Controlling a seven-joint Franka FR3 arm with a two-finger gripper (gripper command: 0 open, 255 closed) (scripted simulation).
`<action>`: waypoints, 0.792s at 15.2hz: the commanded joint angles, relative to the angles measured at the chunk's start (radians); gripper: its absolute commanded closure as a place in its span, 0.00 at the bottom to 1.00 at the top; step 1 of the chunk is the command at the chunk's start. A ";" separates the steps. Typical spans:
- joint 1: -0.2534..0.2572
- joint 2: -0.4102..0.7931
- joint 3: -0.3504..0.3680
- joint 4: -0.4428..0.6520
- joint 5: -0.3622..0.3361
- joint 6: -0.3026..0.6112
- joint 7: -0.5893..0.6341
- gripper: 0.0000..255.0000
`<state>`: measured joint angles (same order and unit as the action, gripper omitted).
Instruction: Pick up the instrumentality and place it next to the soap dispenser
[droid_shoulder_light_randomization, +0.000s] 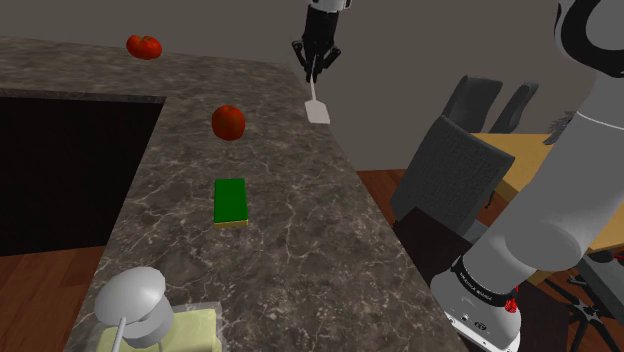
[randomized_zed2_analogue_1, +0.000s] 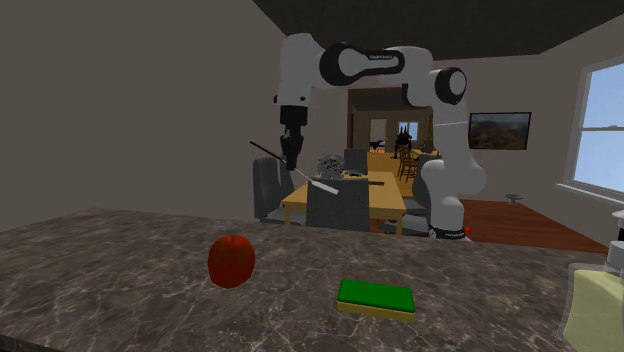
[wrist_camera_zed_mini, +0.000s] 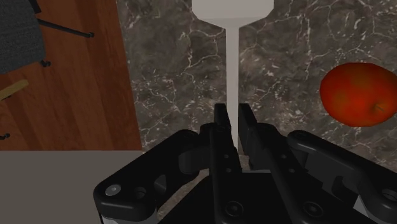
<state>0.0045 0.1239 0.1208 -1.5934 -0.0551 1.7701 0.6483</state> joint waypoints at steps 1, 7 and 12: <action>0.000 -0.001 0.000 0.026 0.000 -0.027 -0.002 1.00; 0.002 0.014 0.001 0.127 -0.001 -0.113 -0.004 1.00; 0.004 0.036 0.002 0.224 -0.004 -0.189 -0.005 1.00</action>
<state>0.0091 0.1522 0.1229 -1.3937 -0.0580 1.5985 0.6452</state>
